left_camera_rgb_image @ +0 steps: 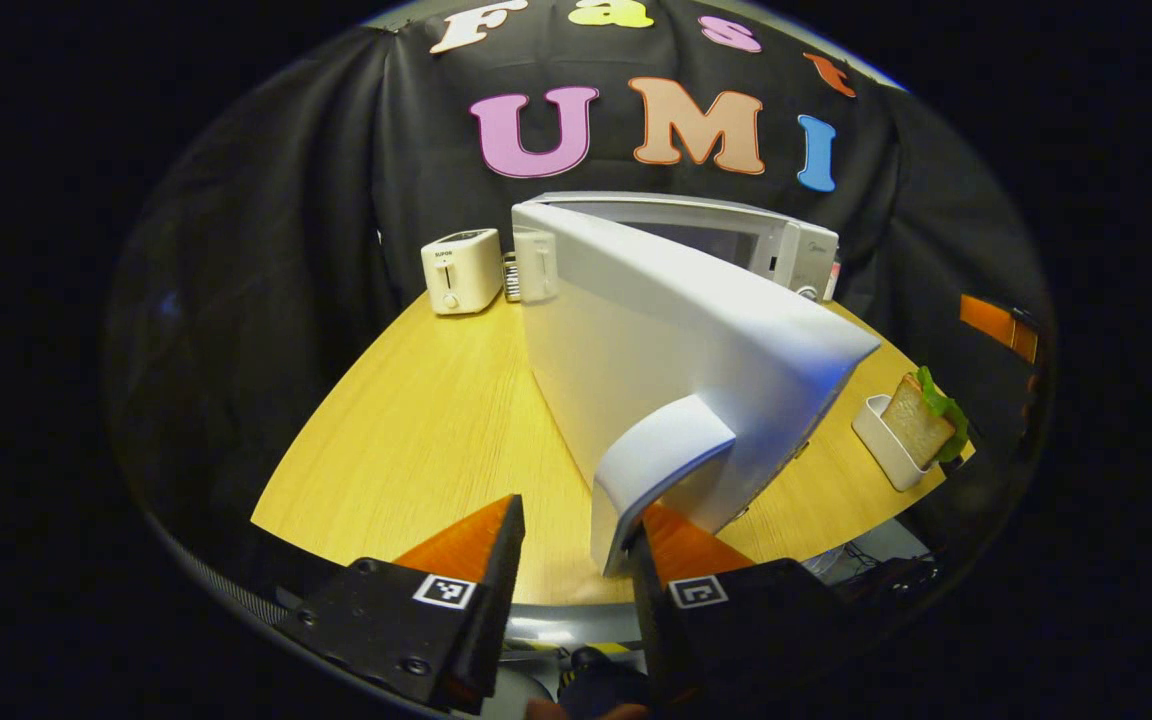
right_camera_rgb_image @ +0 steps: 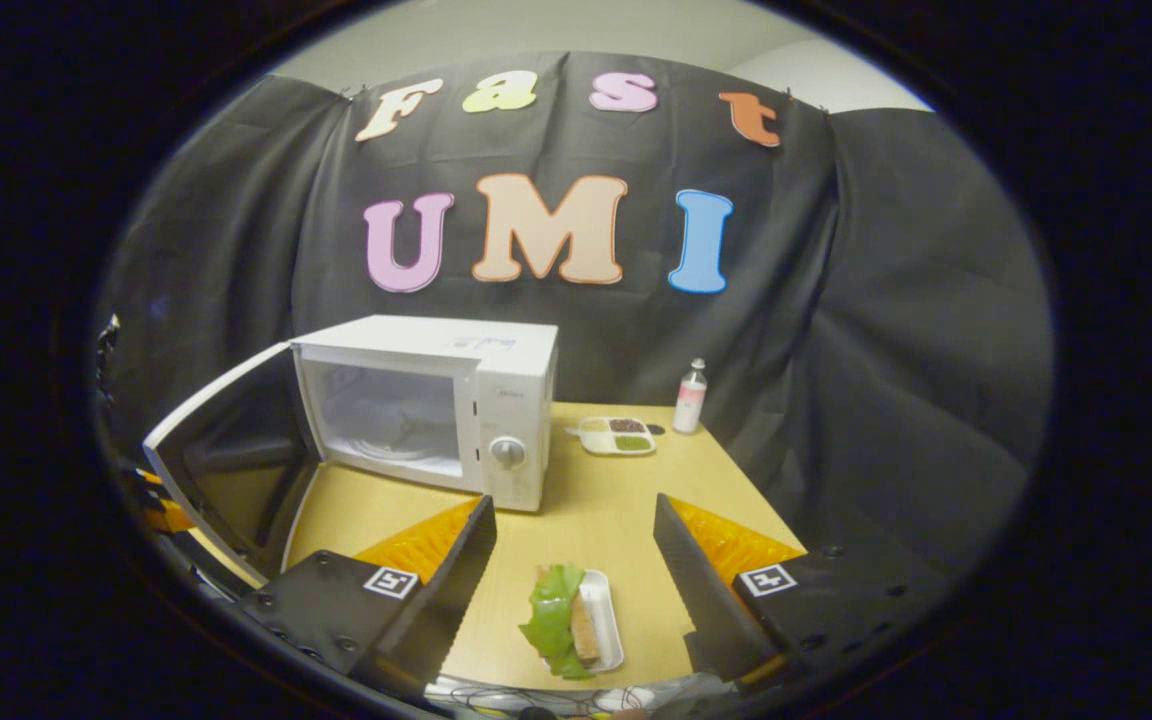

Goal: Open the microwave oven with the left hand, put the food in, and close the microwave oven.

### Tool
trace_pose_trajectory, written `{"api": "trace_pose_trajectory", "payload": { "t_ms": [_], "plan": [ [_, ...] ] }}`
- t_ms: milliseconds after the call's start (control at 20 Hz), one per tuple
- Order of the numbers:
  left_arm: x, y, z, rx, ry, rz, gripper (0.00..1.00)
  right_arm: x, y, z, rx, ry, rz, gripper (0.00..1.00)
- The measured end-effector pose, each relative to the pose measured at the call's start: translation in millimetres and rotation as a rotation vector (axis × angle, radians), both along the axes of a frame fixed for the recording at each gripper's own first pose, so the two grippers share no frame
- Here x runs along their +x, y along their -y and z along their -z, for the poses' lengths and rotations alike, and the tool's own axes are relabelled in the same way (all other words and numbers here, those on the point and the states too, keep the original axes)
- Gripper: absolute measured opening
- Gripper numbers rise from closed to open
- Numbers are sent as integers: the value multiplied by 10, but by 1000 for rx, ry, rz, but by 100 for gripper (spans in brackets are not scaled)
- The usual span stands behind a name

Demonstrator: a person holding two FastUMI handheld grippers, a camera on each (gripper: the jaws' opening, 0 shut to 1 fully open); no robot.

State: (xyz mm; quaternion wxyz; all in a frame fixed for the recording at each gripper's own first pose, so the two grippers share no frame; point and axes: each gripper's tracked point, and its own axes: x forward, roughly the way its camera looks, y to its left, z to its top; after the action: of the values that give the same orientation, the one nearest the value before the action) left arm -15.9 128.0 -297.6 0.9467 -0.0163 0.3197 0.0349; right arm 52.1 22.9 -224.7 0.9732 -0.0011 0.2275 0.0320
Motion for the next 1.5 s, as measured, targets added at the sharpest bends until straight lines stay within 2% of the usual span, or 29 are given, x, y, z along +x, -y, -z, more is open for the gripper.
{"api": "trace_pose_trajectory", "payload": {
  "t_ms": [150, 200, 400, 450, 550, 600, 700, 950, 1000, 1050, 1200, 1250, 1300, 1350, 1400, 1500],
  "plan": [
    [-35, -36, -114, 34, 30, 12, 84, -70, -5, 235, -2, -43, 1, 98],
    [-46, -23, -124, 53, 28, 28, 87, -87, -10, 335, -16, -61, -4, 98],
    [-85, -56, -262, 140, 31, 83, 88, -223, -52, 738, -34, -142, -28, 98],
    [-79, -104, -326, 158, 43, 73, 89, -251, -45, 834, -40, -159, -26, 98],
    [-66, -157, -525, 145, 90, 39, 99, -284, -17, 1015, -61, -185, -24, 100],
    [-59, -128, -561, 123, 95, 31, 99, -324, -18, 1104, -72, -205, -31, 100],
    [-167, -198, -542, 135, 45, 4, 98, -383, -32, 1272, -89, -238, -49, 100],
    [-233, -295, -578, 161, 42, -21, 98, -388, -12, 1468, -80, -285, -46, 96],
    [-232, -303, -577, 160, 43, -28, 98, -372, -19, 1456, -72, -285, -47, 82],
    [-240, -310, -582, 159, 43, -34, 98, -356, -39, 1499, -62, -295, -45, 77],
    [-251, -321, -565, 157, 40, -42, 98, -327, -26, 1493, -41, -310, -33, 49],
    [-253, -323, -564, 157, 39, -43, 98, -319, -9, 1479, -38, -307, -24, 50],
    [-261, -321, -566, 160, 38, -42, 98, -317, -15, 1489, -37, -317, -27, 42],
    [-263, -326, -573, 164, 40, -41, 98, -317, -11, 1473, -34, -318, -34, 42],
    [-267, -330, -554, 167, 37, -38, 98, -292, -16, 1460, -34, -314, -38, 36],
    [-302, -307, -509, 164, 25, -24, 98, -284, -22, 1414, -37, -301, -40, 36]
  ]
}}
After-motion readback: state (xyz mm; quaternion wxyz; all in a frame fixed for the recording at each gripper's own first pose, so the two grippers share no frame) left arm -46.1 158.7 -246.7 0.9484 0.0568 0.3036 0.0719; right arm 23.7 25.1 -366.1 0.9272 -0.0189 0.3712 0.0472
